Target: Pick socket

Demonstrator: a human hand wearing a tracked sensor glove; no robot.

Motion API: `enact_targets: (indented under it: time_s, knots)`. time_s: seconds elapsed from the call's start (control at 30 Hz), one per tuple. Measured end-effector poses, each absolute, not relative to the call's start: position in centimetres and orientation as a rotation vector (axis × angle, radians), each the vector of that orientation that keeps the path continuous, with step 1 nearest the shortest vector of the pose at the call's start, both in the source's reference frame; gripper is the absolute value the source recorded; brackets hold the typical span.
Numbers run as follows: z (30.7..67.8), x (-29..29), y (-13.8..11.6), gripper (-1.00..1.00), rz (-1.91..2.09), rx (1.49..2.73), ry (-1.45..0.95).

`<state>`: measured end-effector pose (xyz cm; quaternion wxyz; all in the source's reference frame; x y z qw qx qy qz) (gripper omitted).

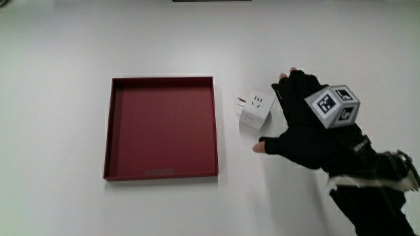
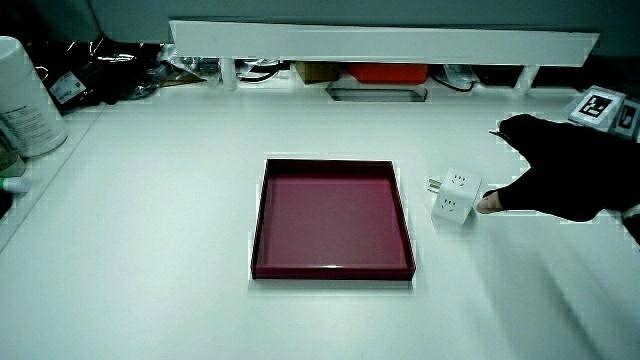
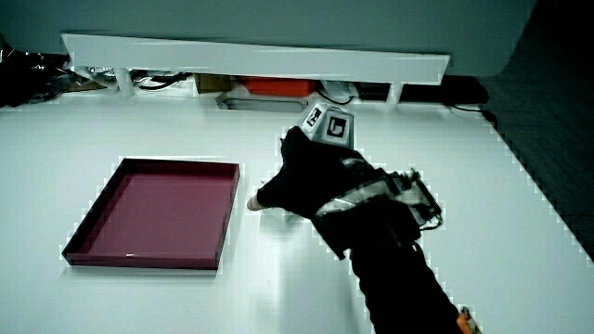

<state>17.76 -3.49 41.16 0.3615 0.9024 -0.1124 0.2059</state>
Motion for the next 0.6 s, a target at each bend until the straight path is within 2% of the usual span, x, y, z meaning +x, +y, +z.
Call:
enact_targets:
  time_s: [0.07,0.1,0.17,0.3,0.6]
  knots:
    - [41.1,17.4,-4.0,0.0,0.596,2.228,-0.22]
    - [42.4,17.8,-4.5,0.0,0.53,2.352,-0.296]
    - [43.0,17.6,-5.0,0.0,0.56,2.312,-0.293]
    - [44.4,17.3,-6.0,0.0,0.594,2.307,-0.25]
    - [47.6,17.4,-6.6,0.0,0.627,2.274,-0.185]
